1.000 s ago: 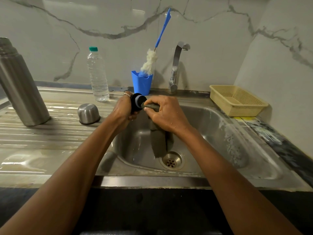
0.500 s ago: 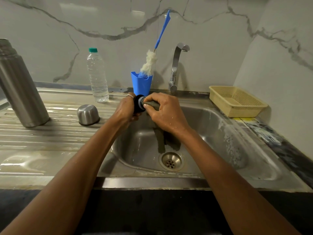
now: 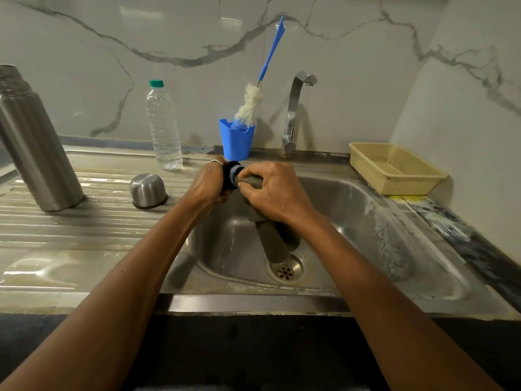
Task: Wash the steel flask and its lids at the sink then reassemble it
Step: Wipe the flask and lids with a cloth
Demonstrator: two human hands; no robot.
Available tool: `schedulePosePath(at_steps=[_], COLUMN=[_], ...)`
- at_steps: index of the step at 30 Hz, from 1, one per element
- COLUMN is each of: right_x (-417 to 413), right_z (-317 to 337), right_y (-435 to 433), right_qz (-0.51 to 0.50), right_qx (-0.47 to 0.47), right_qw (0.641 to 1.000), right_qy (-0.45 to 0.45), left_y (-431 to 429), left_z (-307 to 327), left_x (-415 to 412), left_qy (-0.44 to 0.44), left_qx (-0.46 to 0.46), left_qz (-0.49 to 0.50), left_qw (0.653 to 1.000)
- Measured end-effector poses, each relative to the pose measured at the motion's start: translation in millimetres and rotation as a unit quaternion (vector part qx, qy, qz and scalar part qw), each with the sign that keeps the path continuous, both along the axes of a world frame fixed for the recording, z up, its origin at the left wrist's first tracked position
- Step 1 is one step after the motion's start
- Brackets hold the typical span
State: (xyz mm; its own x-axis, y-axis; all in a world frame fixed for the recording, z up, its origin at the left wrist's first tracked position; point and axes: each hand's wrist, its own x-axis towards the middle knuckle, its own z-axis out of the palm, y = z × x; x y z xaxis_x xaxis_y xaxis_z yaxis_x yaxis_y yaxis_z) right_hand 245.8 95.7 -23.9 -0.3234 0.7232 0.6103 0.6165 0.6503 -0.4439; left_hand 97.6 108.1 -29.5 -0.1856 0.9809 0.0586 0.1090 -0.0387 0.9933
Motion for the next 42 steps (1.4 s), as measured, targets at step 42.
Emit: schedulePosePath(at_steps=[42], right_x=[4], right_z=[-3], right_y=[11], right_qz=[-0.033], right_qx=[-0.004], right_qw=[0.999], right_qy=[0.041], left_y=[9], left_z=[-18], left_x=[-8], left_qy=[0.278], left_qx=[0.191], left_qz=[-0.013], left_qw=[0.941])
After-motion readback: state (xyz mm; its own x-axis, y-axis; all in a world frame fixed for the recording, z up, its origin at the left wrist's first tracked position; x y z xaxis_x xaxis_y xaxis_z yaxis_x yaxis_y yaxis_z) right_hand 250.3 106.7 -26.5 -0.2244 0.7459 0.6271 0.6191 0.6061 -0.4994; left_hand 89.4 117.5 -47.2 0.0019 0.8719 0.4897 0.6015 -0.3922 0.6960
